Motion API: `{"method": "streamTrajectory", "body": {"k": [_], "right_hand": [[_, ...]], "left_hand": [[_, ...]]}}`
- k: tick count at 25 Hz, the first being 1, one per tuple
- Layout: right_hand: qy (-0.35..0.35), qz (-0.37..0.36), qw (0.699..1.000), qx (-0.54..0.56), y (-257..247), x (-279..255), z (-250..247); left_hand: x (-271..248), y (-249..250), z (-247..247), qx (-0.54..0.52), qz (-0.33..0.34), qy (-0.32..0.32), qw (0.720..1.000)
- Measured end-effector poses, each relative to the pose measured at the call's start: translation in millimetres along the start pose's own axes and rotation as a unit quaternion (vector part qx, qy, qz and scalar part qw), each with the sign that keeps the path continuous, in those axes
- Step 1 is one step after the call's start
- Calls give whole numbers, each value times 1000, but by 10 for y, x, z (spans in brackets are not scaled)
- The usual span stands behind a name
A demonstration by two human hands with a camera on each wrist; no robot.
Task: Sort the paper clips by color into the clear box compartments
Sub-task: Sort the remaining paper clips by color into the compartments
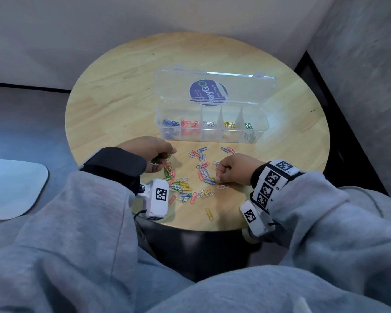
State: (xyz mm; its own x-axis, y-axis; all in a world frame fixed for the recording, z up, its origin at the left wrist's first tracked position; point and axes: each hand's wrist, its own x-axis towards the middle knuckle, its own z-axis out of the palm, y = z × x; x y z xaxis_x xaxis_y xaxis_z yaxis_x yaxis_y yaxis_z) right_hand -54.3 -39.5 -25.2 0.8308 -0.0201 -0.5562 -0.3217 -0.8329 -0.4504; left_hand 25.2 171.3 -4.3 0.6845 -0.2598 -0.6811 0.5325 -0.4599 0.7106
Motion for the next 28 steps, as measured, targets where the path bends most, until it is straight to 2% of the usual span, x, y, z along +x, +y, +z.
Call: {"method": "streamTrajectory", "body": {"k": [4,6,8,11,13,15,17,19,21,23,24,26,28], "right_hand": [[-28,12,999,18,-6,6,-31],[-55,24,992,114,5,19,-32],[-81,34,957,277,11,24,-28],[-93,34,887,452,8,-5,-39],[-89,21,860,501,9,-12,-47],[-82,23,846,526,5,-8,-49],[-88,32,850,518,-14,-4,-52],[-97,42,858,502,-54,-3,-51],[-98,54,865,490,-120,0,-35],[-98,54,888,446,-191,14,4],[-95,43,911,400,-230,18,24],[-87,2,968,237,-332,6,39],[-82,-45,993,69,-478,-19,56]], "left_hand": [[-53,61,-80,-115,-20,-13,993],[-66,60,-108,-129,-29,-8,991],[-88,61,-107,-119,-34,1,992],[-96,50,-77,-68,-35,25,997],[-74,36,-54,14,-18,31,999],[-48,28,-37,134,10,12,991],[-11,-8,-21,247,27,-4,969],[13,-74,-3,342,31,9,939],[0,-117,51,398,34,44,916],[17,-142,102,430,30,48,901],[23,-144,121,444,30,41,894],[32,-136,139,470,24,40,882],[40,-135,150,488,17,52,871]]}}
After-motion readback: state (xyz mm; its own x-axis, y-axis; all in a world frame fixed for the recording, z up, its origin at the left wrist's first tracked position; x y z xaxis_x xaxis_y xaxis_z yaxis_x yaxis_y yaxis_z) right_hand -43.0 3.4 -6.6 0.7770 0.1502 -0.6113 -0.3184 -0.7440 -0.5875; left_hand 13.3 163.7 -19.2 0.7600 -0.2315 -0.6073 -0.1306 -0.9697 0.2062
